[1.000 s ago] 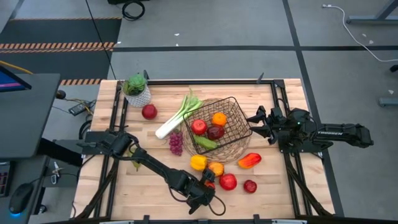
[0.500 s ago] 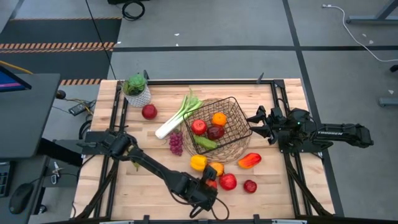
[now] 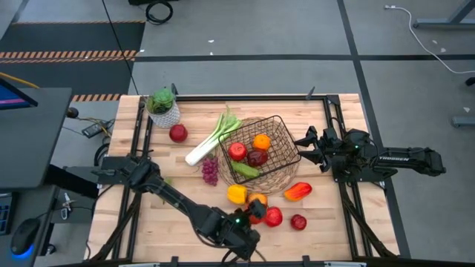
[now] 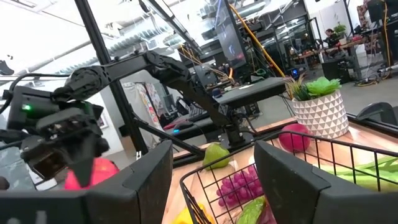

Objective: Build produce basket
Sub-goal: Put the red apple into the black wire basket

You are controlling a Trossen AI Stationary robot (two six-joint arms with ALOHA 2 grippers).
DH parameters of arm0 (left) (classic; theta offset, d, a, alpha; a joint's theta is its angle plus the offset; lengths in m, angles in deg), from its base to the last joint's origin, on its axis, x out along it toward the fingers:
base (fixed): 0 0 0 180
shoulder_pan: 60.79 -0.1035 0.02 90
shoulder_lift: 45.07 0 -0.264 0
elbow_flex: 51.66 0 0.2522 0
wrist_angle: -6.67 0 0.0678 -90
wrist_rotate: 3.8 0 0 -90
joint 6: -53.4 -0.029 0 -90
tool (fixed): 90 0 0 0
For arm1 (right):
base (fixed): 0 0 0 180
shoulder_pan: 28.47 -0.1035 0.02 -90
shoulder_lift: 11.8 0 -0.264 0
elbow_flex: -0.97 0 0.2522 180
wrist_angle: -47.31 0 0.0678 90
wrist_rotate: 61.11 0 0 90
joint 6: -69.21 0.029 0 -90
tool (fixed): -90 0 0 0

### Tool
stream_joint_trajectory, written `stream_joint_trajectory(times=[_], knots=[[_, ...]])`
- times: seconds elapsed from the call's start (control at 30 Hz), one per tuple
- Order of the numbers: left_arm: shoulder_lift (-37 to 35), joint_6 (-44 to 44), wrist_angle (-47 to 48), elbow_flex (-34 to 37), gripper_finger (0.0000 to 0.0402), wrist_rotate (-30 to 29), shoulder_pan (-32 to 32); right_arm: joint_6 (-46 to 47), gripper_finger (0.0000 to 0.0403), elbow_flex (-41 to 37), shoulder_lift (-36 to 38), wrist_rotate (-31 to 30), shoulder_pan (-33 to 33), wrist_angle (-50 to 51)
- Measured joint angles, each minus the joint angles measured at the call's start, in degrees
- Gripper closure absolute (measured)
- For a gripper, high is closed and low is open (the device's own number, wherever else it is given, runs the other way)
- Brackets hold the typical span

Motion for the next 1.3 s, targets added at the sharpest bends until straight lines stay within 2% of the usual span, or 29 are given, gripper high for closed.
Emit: stream_joint_trajectory(times=[0.37,0.53,0.63,0.7,0.8,1.0,1.3], knots=[[0.01,-45.74,-4.67,-0.01,0.0050,-0.95,0.47,0.00,0.0172,-0.01,0.00,0.00,-0.01,0.02],[0.01,-56.43,-6.60,-0.01,0.0049,-0.87,0.42,0.00,0.0172,0.00,0.00,0.00,0.00,0.00],[0.02,-56.34,-7.58,-0.01,0.0049,-0.87,0.30,0.00,0.0172,0.00,0.00,0.02,0.00,0.00],[0.01,-52.88,-8.29,-0.01,0.0049,-0.93,0.12,0.00,0.0172,-0.02,0.00,0.02,-0.02,0.02],[0.03,-40.43,-10.47,-0.01,0.0049,-0.80,-0.66,0.00,0.0172,-0.01,0.00,0.00,0.00,0.00],[0.03,-3.29,-11.69,-0.01,0.0049,-0.91,-3.97,0.00,0.0172,-0.02,0.00,0.00,-0.02,0.00],[0.03,44.83,-12.29,-0.01,0.0049,-0.82,-7.27,0.00,0.0172,0.00,0.00,0.01,-0.01,0.01]])
